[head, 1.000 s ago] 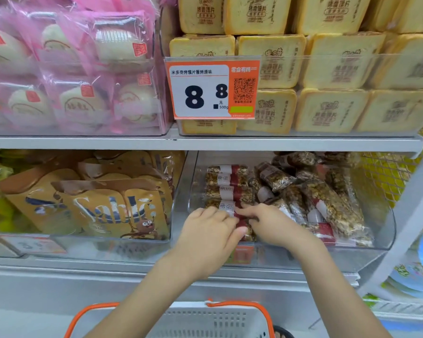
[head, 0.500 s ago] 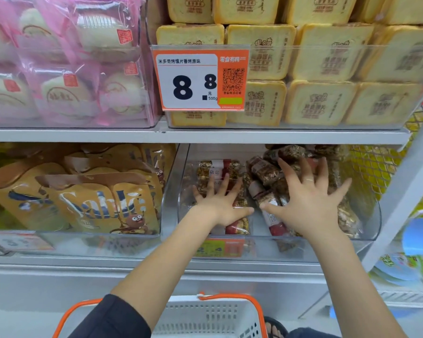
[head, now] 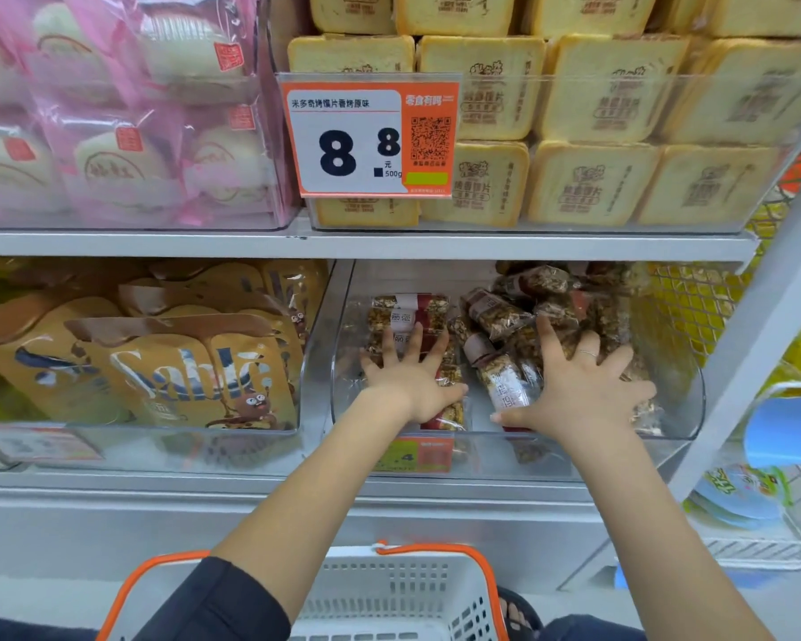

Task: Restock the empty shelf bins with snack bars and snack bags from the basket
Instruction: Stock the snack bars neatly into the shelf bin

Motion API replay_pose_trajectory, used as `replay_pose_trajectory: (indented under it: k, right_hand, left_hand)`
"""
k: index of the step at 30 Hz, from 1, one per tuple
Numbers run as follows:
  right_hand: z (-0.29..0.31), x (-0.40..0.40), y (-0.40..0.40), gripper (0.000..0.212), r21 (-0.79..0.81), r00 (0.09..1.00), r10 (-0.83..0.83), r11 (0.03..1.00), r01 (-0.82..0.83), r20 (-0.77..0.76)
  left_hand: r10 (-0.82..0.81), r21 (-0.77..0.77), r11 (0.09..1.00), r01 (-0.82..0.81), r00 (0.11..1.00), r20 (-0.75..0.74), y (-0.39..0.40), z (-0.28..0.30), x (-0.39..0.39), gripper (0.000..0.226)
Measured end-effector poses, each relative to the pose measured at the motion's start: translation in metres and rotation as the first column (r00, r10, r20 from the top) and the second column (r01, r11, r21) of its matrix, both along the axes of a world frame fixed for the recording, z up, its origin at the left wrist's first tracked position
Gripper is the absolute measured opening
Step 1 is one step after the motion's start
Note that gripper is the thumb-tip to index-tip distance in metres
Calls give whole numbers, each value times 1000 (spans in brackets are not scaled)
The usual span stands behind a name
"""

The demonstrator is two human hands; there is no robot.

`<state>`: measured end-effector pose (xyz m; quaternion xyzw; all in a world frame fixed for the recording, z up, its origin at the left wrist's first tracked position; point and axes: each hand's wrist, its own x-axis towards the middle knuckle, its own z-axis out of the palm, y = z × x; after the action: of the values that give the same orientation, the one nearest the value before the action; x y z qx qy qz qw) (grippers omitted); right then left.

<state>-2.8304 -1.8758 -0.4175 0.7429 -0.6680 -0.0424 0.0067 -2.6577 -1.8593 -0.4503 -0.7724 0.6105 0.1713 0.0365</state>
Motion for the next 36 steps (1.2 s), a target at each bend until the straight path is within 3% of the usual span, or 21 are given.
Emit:
replay_pose_trajectory:
  k: [5, 11, 13, 16, 17, 19, 21, 25, 26, 28, 31, 33, 36]
  right_hand:
    - [2, 11, -2, 114, -4, 995, 48, 999, -49, -93]
    - [10, -11, -6, 90, 43, 978, 74, 996, -84, 197]
    - [12, -20, -6, 84, 22, 957, 90, 995, -99, 275]
    - [13, -24, -4, 68, -51, 940, 103, 994, -92, 325]
    - [12, -25, -4, 63, -66, 930, 98, 995, -80, 355]
    - [12, -30, -7, 56, -83, 885, 72, 996, -38, 460]
    - [12, -39, -10, 45, -98, 819, 61, 995, -5, 570]
    - [11, -55, -12, 29, -107, 764, 97, 994, -37, 637]
    - [12, -57, -11, 30, -107, 757, 95, 994, -33, 647]
    - [14, -60, -9, 41, -103, 755, 81, 995, -17, 651]
    - [13, -62, 0, 75, -48, 867, 81, 997, -66, 492]
    - [10, -63, 6, 86, 9, 920, 69, 997, -78, 385]
    - [11, -62, 8, 80, 30, 895, 21, 999, -39, 446]
  left_hand:
    - [3, -85, 996, -10, 997, -80, 6, -1, 6, 73]
    - [23, -195, 979, -56, 986, -168, 8, 5, 3, 64]
    - [-38, -331, 943, -23, 984, -175, 9, 12, 0, 51]
    - [-159, -584, 811, 1, 963, -219, 15, 26, -19, 28]
    - [-166, -575, 818, -27, 945, -281, 16, 32, -30, 24]
    - [-124, -403, 915, -28, 930, -347, 12, 39, -49, 30]
    - [-81, -248, 969, 14, 962, -263, 5, 38, -65, 43]
    - [-16, -207, 977, -42, 963, -270, -6, 34, -86, 40]
    - [12, -195, 978, -75, 952, -305, -7, 31, -89, 42]
    - [91, -149, 975, -164, 909, -408, -8, 25, -94, 66]
    - [169, -139, 950, -278, 836, -522, -9, 18, -100, 87]
    - [152, -184, 928, -323, 783, -603, -9, 17, -100, 90]
    - [62, -289, 877, -385, 685, -726, -9, 17, -96, 71]
